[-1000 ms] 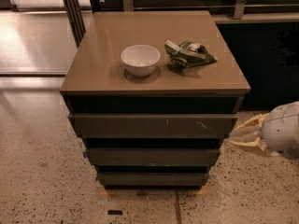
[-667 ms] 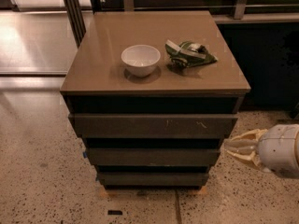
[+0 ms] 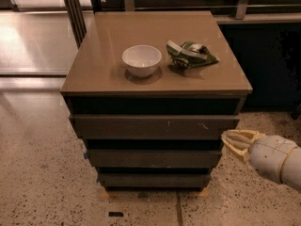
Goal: Open top drawer
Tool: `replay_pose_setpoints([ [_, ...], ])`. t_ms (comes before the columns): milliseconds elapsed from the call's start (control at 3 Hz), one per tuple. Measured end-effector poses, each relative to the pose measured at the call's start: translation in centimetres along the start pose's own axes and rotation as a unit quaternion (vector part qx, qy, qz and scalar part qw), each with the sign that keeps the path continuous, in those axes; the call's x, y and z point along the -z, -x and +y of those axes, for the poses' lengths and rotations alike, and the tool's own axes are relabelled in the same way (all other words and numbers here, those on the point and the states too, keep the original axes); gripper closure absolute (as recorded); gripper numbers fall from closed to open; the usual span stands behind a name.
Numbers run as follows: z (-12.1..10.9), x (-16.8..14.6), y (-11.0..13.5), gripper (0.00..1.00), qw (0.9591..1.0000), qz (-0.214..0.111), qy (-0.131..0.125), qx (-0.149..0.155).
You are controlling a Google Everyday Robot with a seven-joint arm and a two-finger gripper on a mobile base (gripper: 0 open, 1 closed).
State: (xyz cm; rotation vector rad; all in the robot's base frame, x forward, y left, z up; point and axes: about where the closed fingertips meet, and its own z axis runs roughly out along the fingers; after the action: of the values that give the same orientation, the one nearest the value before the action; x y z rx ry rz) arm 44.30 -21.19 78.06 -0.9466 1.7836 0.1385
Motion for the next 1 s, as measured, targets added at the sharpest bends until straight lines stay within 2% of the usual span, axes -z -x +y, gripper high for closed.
replay_pose_setpoints([
  [333,-4.0,-1.7,-0.5,1.0,0.9963,-0.041,-0.075,0.011],
  [667,-5.0,-3.1,-1.4,1.0,0.9943,-0.046,-0.096,0.006],
  [1000,-4.9,-2.9,-1.2,1.0,0.9945,-0.044,-0.095,0.007],
])
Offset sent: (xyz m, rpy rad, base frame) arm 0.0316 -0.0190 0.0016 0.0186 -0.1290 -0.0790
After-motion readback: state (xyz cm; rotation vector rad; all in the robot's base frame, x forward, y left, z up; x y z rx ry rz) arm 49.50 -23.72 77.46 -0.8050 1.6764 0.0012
